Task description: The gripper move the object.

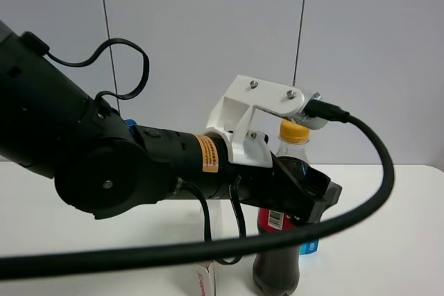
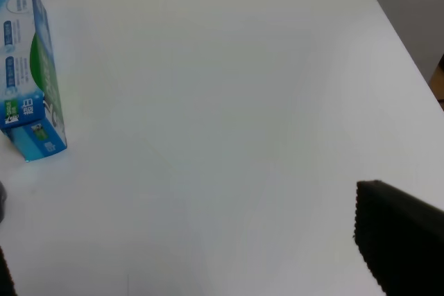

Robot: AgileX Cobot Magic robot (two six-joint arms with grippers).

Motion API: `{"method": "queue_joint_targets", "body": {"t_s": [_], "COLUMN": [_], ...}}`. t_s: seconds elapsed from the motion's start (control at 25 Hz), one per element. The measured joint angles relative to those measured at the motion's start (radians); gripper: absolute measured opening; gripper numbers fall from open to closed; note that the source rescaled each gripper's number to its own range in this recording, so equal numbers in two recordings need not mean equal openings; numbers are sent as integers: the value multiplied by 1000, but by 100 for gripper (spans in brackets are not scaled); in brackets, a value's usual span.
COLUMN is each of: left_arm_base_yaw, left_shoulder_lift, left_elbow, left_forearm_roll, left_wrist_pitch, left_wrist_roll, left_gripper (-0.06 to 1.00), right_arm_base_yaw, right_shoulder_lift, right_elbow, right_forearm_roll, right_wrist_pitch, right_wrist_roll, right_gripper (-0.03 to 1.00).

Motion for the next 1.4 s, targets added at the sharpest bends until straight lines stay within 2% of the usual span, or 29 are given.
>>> {"method": "queue_joint_targets", "body": {"t_s": [0.16, 0.36, 0.64, 0.92, 1.08, 1.4], "left_arm_base_yaw": [0, 0, 0, 26, 46, 47], "left_shoulder_lift": [-63, -161, -341, -516, -583, -673], "left_elbow": [0, -3, -3, -5, -37, -201], "left_forearm_roll": [-6, -12, -34, -26, 17, 151], "left_wrist_pitch": [13, 96, 250, 458, 677, 1220], "left_wrist_roll": [0, 0, 0, 0, 0, 5], "left_gripper": [99, 99, 99, 99, 99, 99], "right_arm_base_yaw": [0, 0, 0, 0, 0, 0], "right_shoulder_lift": [0, 0, 0, 0, 0, 0], "right_elbow": [0, 0, 0, 0, 0, 0], "right_forearm_roll": [0, 0, 0, 0, 0, 0], "right_wrist_pitch": [0, 0, 0, 0, 0, 0], "right_wrist_roll": [0, 0, 0, 0, 0, 0], "right_gripper": [100, 100, 100, 100, 100, 100]}}
